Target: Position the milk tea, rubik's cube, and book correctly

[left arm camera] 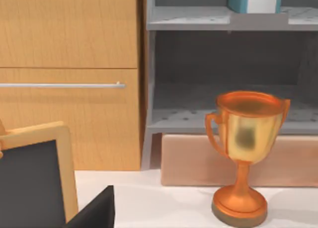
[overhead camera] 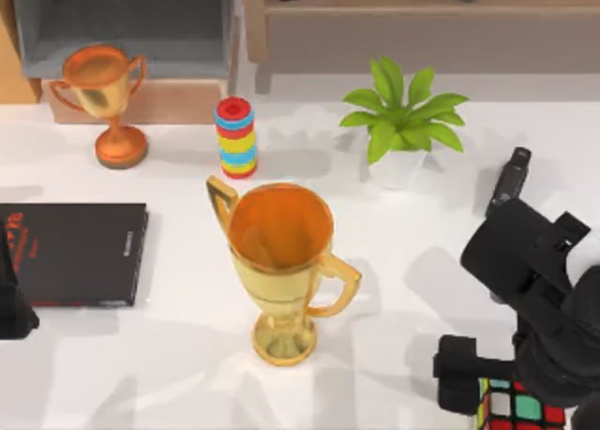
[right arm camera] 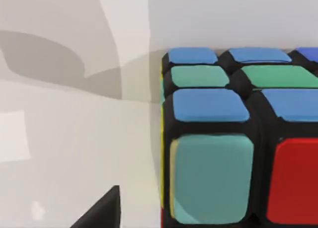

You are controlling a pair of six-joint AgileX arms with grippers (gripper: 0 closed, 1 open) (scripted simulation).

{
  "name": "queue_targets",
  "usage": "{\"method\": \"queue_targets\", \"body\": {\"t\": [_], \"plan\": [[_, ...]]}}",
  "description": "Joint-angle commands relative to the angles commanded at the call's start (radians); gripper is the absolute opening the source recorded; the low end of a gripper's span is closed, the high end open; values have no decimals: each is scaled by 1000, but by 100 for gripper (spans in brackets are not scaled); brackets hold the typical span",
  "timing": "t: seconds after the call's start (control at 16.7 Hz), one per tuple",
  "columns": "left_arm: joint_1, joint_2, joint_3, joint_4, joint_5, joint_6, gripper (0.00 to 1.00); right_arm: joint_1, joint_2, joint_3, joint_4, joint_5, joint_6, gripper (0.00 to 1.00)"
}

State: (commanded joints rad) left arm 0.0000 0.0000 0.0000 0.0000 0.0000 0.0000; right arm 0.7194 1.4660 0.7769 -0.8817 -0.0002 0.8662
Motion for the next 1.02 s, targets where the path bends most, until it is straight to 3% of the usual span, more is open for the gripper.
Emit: {"method": "queue_targets", "body": {"t": [0.66,1.02], "plan": [[0,0,0,0,0,0,100,0,0,0,0,0,0,2],[0,0,0,0,0,0,100,0,0,0,0,0,0,0]]}}
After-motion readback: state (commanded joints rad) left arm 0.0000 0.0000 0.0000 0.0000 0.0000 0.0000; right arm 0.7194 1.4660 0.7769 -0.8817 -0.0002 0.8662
